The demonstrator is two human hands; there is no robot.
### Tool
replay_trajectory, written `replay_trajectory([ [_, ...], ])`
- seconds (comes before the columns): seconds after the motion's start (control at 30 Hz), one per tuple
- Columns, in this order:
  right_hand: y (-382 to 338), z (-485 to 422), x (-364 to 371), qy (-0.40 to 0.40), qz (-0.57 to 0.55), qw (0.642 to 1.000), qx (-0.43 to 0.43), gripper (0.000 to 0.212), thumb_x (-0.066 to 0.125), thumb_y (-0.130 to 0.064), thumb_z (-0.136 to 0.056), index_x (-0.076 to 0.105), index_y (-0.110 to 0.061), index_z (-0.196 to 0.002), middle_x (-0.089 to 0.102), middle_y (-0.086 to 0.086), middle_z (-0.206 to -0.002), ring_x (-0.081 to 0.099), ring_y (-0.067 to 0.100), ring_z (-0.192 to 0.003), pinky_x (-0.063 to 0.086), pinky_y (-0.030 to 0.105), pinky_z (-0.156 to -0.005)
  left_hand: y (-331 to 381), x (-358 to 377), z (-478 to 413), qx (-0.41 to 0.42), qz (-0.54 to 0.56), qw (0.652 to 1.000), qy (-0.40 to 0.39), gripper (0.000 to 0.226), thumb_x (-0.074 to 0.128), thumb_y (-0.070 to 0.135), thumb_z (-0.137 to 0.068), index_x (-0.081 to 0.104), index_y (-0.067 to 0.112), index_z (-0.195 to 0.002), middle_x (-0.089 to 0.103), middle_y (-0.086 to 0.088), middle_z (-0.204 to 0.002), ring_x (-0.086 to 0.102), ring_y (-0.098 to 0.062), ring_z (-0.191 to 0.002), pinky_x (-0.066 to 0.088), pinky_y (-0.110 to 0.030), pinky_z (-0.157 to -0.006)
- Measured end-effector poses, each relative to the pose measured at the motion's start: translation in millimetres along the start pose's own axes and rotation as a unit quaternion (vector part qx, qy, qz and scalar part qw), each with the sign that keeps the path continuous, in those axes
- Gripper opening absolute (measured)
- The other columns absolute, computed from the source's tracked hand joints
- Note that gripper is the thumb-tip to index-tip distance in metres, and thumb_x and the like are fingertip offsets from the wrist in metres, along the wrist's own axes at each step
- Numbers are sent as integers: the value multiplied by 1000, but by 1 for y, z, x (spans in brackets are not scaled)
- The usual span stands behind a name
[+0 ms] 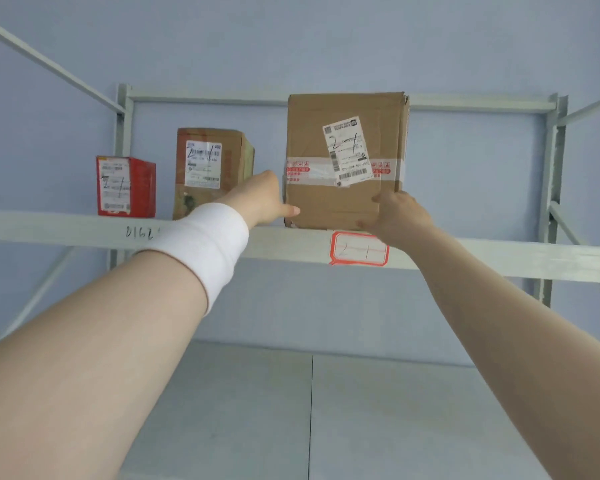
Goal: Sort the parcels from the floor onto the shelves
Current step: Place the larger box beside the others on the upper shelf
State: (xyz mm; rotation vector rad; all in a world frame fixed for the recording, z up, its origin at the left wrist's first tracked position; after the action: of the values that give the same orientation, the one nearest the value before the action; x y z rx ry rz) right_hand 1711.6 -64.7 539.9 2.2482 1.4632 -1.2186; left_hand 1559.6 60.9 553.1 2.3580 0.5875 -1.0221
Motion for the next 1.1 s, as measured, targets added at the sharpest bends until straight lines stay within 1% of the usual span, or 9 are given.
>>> replay_trajectory([
  [0.07, -9, 13, 0, -8, 3, 1000, -12, 54, 60, -38, -87, 47, -8, -130, 46, 13, -134, 42, 31, -126, 39, 39, -97, 0, 0, 18, 4, -9, 1000, -14, 68, 61, 41, -87, 37, 0, -135, 50, -17, -133, 40, -17, -95, 31, -27, -79],
  [0.13, -18, 22, -4, -11, 0, 1000, -27, 55, 61, -40, -86, 47, -8, -129, 49, 13, -132, 42, 31, -125, 39, 40, -96, -2, -6, 34, 1, -24, 1000, -18, 70, 61, 43, -86, 36, 1, -137, 52, -16, -126, 42, -17, -95, 35, -29, -81],
  [0.2, -27, 31, -7, -18, -7, 999, -42, 57, 61, -41, -86, 45, -9, -130, 49, 13, -131, 42, 32, -125, 40, 42, -97, -8, -16, 53, -13, -45, 999, -15, 73, 61, 43, -86, 32, 2, -139, 48, -15, -134, 51, -25, -109, 40, -34, -90],
  [0.27, -37, 38, -11, -15, -9, 998, -60, 57, 60, -41, -86, 44, -10, -131, 49, 13, -132, 42, 33, -125, 40, 43, -98, -13, -24, 67, -23, -68, 997, -14, 73, 60, 43, -87, 30, 3, -140, 45, -15, -139, 48, -31, -121, 41, -36, -93],
  [0.4, -55, 68, -7, -33, -8, 993, -109, 58, 60, -40, -87, 42, -9, -133, 47, 12, -133, 42, 33, -126, 38, 42, -97, -19, -34, 109, -58, -103, 993, -10, 66, 61, 40, -87, 36, 6, -138, 48, -12, -137, 50, -31, -120, 43, -40, -98],
  [0.47, -61, 90, 4, -48, -11, 990, -136, 58, 60, -39, -88, 40, -10, -135, 45, 13, -134, 41, 33, -126, 37, 42, -97, -19, -28, 132, -70, -124, 990, -11, 61, 61, 40, -86, 39, 9, -134, 51, -10, -132, 52, -30, -116, 44, -42, -96],
  [0.73, -87, 189, 69, -165, -33, 961, -218, 60, 57, -38, -90, 35, -13, -140, 43, 13, -136, 40, 32, -127, 36, 42, -100, -43, 8, 238, -139, -211, 964, -86, 60, 56, 41, -89, 36, 10, -137, 45, -10, -139, 47, -30, -125, 40, -39, -99],
  [1.0, -151, 292, 107, -240, -49, 925, -292, 59, 57, -39, -89, 39, -10, -137, 45, 14, -134, 42, 33, -125, 38, 42, -100, -109, -20, 363, -265, -217, 931, -128, 59, 55, 41, -89, 37, 10, -137, 46, -9, -138, 46, -28, -125, 39, -38, -98],
  [1.1, -186, 342, 112, -266, -59, 905, -327, 57, 56, -39, -90, 39, -12, -138, 45, 13, -134, 43, 33, -124, 38, 41, -99, -132, -31, 417, -302, -219, 919, -130, 58, 56, 41, -89, 39, 10, -134, 50, -11, -134, 49, -30, -120, 40, -39, -94],
])
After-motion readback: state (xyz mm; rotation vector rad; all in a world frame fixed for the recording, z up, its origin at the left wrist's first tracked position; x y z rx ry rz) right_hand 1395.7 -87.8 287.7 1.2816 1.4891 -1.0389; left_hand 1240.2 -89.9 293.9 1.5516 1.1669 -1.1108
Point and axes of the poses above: each hand's wrist, its own z-axis away from the middle knuckle, its own x-axis out of the palm, y = z × x, the point moved 8 cm from there along -z, towards the middle knuckle
